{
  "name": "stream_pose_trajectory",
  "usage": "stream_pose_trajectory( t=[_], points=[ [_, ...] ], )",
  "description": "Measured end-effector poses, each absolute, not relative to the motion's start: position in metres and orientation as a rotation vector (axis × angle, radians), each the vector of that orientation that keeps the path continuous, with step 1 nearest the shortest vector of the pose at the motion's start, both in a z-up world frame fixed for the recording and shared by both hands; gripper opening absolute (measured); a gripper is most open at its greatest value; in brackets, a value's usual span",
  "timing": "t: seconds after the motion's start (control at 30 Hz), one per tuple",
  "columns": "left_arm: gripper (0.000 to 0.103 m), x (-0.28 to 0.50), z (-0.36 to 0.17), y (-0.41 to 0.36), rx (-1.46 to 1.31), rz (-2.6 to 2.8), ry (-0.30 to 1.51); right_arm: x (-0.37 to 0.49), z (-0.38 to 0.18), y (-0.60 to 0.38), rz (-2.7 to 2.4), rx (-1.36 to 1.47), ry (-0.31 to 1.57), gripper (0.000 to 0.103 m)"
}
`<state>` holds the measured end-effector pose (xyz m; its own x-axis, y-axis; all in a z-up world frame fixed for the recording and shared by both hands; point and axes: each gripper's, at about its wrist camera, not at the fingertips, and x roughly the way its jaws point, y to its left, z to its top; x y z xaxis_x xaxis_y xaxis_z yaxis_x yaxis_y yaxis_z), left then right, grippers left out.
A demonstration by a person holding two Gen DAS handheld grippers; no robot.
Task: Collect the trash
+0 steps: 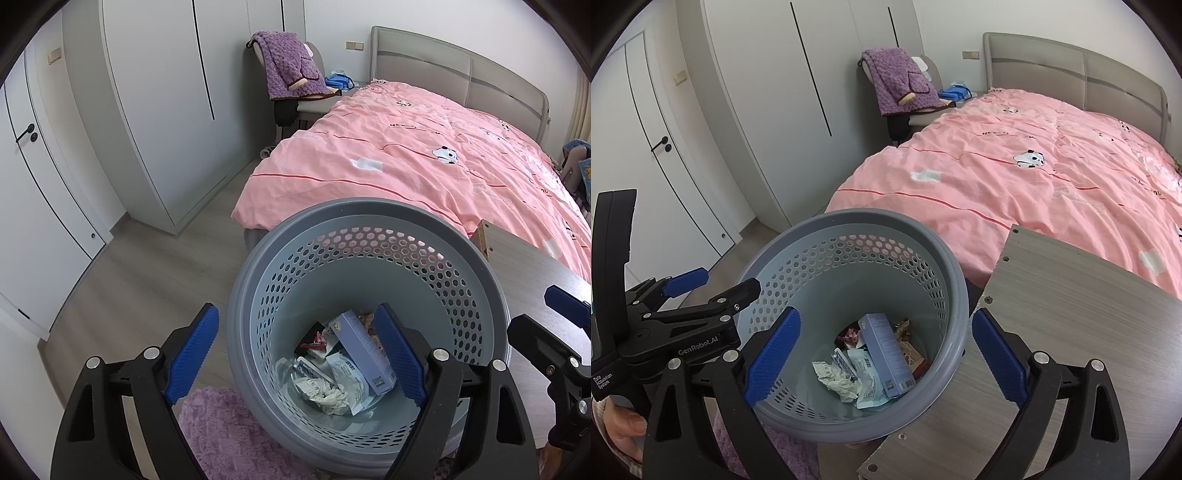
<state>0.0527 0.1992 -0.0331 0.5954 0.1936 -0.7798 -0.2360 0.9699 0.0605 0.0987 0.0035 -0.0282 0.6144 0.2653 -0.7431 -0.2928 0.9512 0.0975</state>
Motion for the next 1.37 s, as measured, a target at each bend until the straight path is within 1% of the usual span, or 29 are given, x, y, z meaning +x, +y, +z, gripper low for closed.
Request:
stream_pose_trajectory(
  t=[0.7,1.37],
  points=[
    [0.083,0.052,-0.026,0.190,-0.014,0.250,0.868,0.100,-0.028,0.004,0.320,-0.033,0.852,0.093],
    [0.083,0.052,-0.029,0.186,-0.013,0.248,0.879,0.100,-0.028,0.003,0.320,-0.031,0.853,0.093]
  ],
)
